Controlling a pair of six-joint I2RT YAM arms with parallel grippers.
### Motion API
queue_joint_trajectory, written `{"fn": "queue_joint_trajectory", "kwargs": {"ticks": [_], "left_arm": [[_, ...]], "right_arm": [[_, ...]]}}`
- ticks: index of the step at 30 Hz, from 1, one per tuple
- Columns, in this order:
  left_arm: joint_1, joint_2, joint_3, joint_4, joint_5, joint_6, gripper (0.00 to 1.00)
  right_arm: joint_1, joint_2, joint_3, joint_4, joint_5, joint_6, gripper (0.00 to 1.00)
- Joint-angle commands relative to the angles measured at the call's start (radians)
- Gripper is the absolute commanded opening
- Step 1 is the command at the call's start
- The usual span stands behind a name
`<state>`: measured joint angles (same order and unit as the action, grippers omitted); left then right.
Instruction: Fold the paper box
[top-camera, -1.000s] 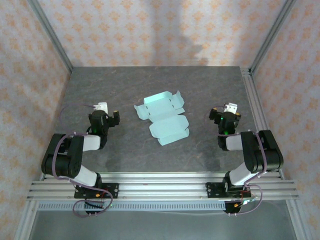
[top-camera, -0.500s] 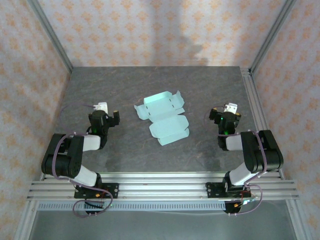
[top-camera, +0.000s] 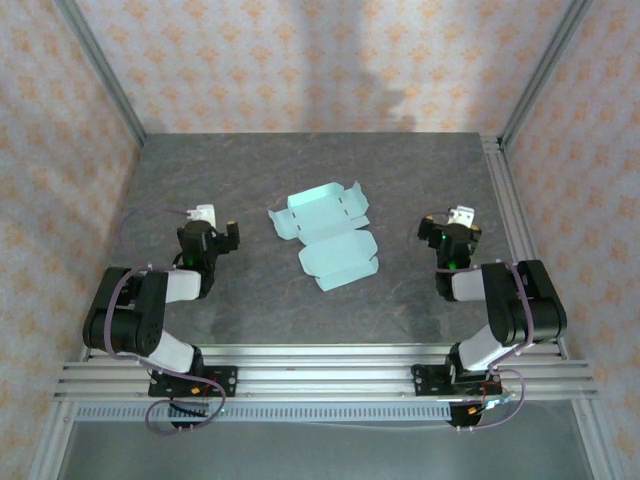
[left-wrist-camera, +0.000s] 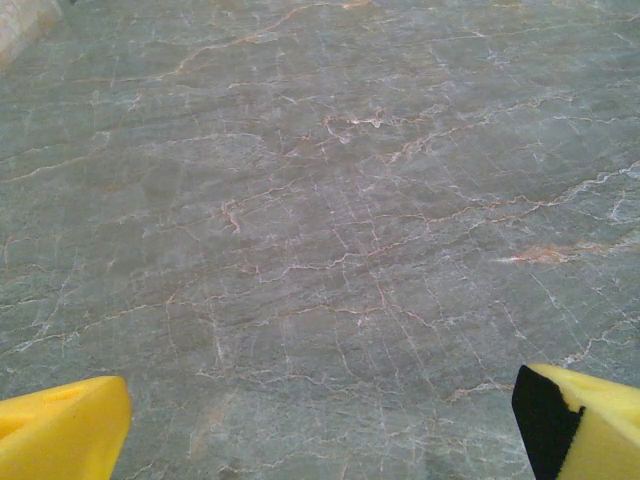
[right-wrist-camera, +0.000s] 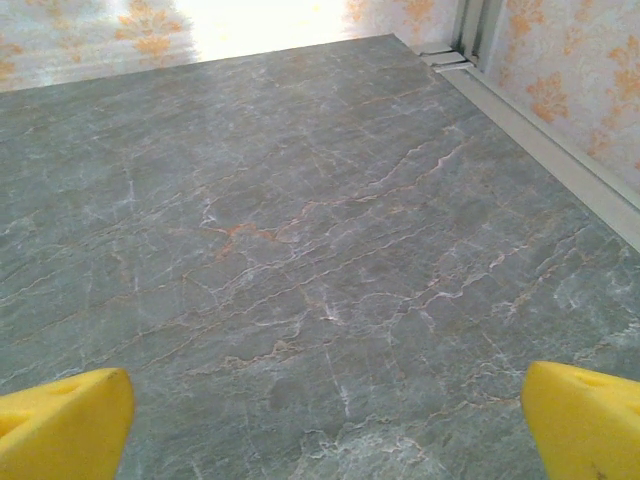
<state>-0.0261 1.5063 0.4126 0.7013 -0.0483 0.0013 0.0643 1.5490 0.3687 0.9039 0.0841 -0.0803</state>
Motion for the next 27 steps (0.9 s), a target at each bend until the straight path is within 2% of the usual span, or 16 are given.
{"fn": "queue_joint_trajectory", "kwargs": {"ticks": [1, 3, 6, 9, 13, 16, 20, 24, 27], "left_arm": [[-0.013, -0.020, 0.037, -0.008, -0.002, 0.023, 1.00], [-0.022, -0.036, 0.058, -0.057, -0.003, 0.032, 1.00], [-0.076, -0.082, 0.149, -0.257, -0.067, 0.061, 1.00], [-0.187, -0.127, 0.206, -0.379, -0.192, 0.104, 1.00], [-0.338, -0.169, 0.278, -0.516, -0.292, 0.099, 1.00], [-0.436, -0.198, 0.316, -0.586, -0.332, 0.013, 1.00], [-0.514, -0.216, 0.334, -0.644, -0.325, -0.189, 1.00], [-0.540, -0.228, 0.314, -0.644, -0.265, -0.359, 1.00], [-0.540, -0.239, 0.295, -0.650, -0.271, -0.424, 1.00]], "right_arm": [[-0.003, -0.077, 0.010, -0.049, -0.032, -0.007, 0.99], [0.006, -0.144, 0.045, -0.165, -0.051, -0.027, 0.99], [0.066, -0.213, 0.108, -0.313, -0.028, -0.080, 0.99], [0.117, -0.266, 0.197, -0.495, -0.026, -0.062, 0.99], [0.153, -0.296, 0.319, -0.728, -0.053, 0.056, 0.99], [0.157, -0.279, 0.412, -0.908, -0.133, 0.148, 0.99], [0.173, -0.220, 0.503, -1.054, -0.229, 0.222, 0.99], [0.204, -0.121, 0.581, -1.115, -0.284, 0.224, 1.00], [0.225, -0.025, 0.655, -1.176, -0.316, 0.229, 0.97]]}}
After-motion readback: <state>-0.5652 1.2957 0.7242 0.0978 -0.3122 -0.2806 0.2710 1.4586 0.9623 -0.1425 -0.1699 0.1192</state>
